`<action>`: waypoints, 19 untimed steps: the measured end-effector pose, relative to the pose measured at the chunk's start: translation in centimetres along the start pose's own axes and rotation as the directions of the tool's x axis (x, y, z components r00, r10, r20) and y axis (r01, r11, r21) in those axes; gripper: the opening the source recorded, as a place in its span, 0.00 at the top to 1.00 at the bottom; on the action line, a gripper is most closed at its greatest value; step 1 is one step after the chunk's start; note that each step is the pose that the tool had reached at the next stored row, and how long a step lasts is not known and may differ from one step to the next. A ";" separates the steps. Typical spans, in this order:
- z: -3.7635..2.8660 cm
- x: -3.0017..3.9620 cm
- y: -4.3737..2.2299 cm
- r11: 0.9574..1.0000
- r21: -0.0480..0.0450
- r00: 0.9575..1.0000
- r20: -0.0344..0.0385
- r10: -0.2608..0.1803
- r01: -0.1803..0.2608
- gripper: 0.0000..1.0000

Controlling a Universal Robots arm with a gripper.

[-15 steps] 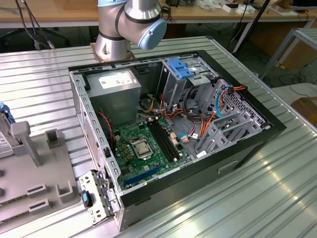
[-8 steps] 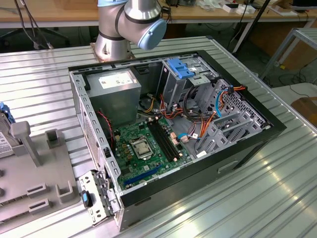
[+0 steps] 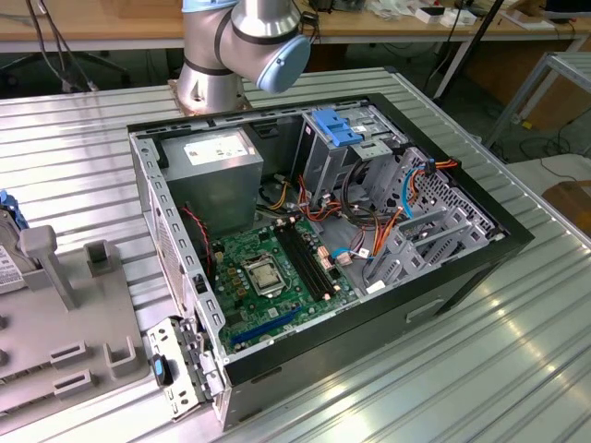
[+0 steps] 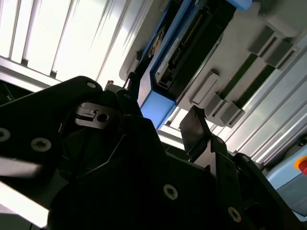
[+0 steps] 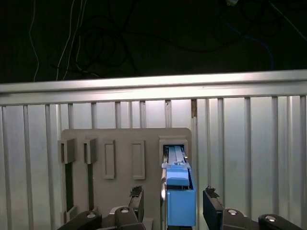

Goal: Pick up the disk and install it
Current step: 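Pick up the disk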

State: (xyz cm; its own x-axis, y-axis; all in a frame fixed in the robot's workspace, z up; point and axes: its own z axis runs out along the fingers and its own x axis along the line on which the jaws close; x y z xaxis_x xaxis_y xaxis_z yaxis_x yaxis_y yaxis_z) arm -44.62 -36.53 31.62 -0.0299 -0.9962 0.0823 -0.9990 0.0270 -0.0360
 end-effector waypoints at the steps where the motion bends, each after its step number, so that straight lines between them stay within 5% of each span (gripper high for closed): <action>1: 0.26 -0.02 0.01 1.000 0.000 1.000 0.000 0.000 0.000 0.40; 6: 1.58 -0.13 0.06 1.000 0.000 1.000 0.000 0.000 0.000 0.40; 10: 1.59 -0.13 0.06 1.000 0.000 1.000 0.000 0.000 0.000 0.41; 11: 1.59 -0.13 0.06 1.000 0.000 1.000 0.000 0.000 0.000 0.48; 19: 1.41 -0.13 0.05 1.000 0.000 1.000 0.000 0.000 0.000 0.48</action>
State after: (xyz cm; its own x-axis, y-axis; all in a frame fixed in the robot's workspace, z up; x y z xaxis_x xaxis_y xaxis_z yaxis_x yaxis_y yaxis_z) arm -44.62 -36.52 30.20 -0.0299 -0.9962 0.0819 -0.9990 0.0270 -0.0362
